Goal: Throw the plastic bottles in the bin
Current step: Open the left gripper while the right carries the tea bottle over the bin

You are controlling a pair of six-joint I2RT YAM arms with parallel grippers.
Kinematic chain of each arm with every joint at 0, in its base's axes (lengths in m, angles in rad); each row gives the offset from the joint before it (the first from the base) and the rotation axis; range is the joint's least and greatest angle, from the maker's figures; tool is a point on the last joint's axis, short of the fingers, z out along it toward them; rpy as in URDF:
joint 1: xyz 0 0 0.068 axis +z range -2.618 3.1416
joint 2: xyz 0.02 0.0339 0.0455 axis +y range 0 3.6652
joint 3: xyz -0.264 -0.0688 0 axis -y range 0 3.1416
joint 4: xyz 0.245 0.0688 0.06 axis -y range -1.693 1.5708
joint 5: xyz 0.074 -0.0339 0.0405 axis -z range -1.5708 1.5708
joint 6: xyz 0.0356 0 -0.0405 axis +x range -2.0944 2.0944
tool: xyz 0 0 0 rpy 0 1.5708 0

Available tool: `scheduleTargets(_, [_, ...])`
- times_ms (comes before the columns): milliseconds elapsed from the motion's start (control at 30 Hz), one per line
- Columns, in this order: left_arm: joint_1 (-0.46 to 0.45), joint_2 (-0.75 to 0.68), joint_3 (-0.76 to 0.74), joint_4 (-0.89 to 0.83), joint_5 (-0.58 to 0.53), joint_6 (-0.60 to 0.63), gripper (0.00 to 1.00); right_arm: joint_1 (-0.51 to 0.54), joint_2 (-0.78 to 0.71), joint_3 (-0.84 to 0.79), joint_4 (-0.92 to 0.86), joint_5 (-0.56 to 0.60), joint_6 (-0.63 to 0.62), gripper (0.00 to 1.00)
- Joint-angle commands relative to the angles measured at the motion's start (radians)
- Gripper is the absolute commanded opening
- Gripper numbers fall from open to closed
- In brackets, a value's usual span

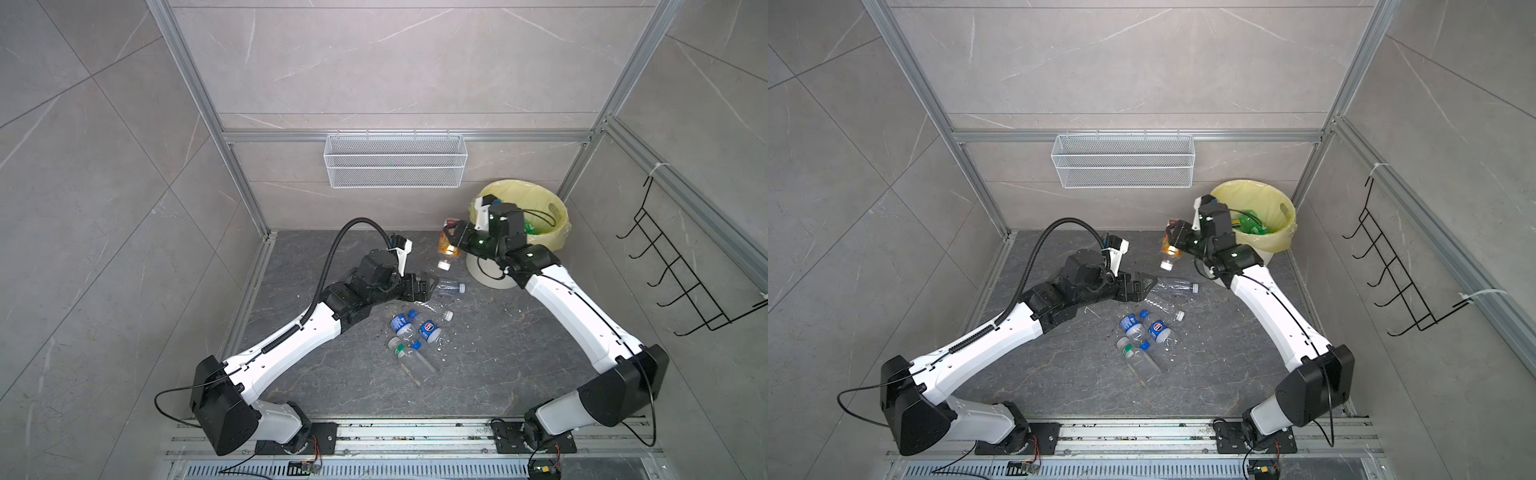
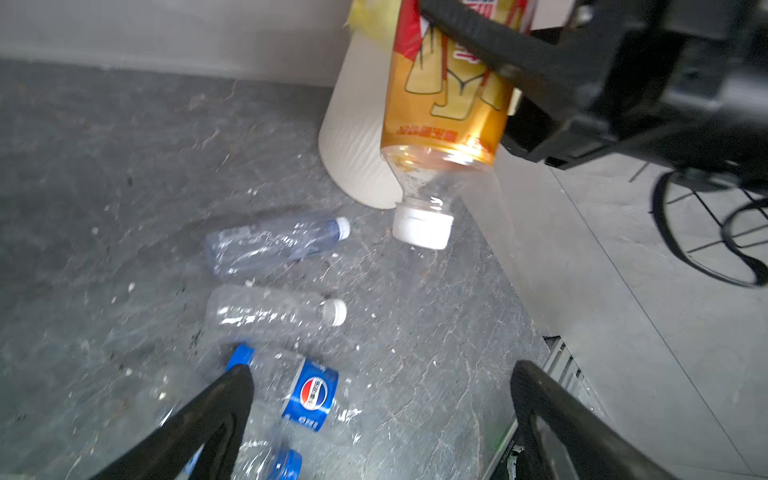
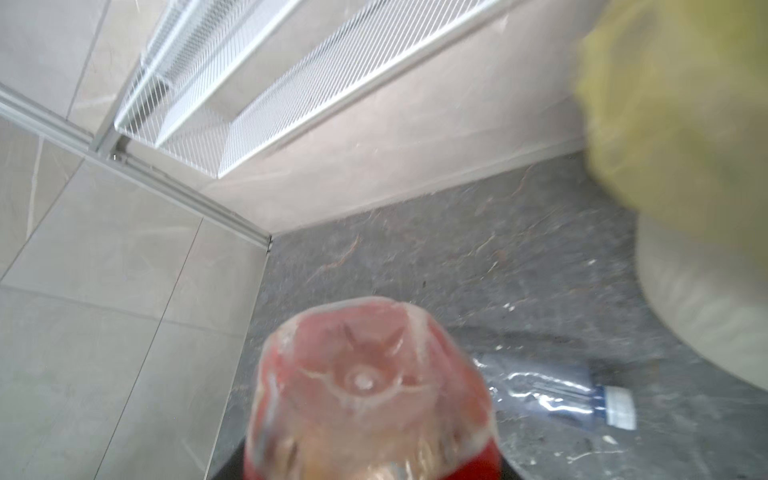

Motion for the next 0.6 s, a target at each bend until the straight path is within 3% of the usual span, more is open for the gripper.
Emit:
scheduleTargets(0, [-0.054, 0.05, 0.118, -0.028, -0.048, 0.124, 1.0, -0.079, -0.085, 0.064, -0.09, 0.026, -0.055, 0.38])
scheduleTargets(367, [-0.146, 0.2, 0.374, -0.061, -0.063, 0.276, 1.0, -0.249, -0.164, 0.297, -0.197, 0.092, -0.146, 0.38])
scheduleTargets(567, [-0.151, 0.229, 0.401, -0.064, -0.076, 0.313, 1.0, -0.334, 0.027, 0.434, -0.247, 0.089, -0.117, 0.39])
